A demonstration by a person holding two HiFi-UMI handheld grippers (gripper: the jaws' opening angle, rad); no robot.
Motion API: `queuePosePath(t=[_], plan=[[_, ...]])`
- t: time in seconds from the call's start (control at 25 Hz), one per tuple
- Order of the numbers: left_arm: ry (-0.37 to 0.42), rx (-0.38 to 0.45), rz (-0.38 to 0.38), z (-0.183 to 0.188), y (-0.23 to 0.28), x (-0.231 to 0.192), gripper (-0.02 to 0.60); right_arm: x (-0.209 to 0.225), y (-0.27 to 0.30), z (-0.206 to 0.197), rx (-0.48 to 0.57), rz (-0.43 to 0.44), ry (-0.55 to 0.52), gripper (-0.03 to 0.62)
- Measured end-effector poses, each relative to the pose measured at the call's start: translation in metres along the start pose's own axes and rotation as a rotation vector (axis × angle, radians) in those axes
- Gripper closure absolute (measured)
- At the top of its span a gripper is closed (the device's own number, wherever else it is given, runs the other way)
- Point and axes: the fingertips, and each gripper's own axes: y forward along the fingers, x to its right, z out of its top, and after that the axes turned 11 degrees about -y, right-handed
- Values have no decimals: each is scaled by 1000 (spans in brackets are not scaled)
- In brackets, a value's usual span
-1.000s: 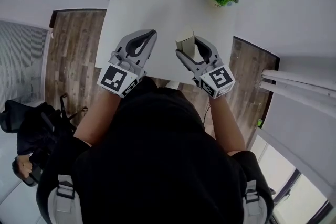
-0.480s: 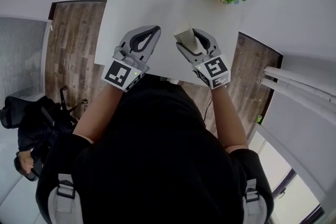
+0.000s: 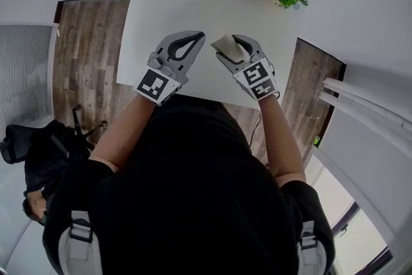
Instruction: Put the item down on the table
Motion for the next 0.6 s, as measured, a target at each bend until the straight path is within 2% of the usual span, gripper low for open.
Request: queuePosePath(t=[0.24,0.6], plan=[[-15,-29,-10,-22,11,-25,588,5,37,-24,-112,39,32,309],[-49,-55,-1,-45,16,-51,588,4,78,-50,-232,90,-19,310]])
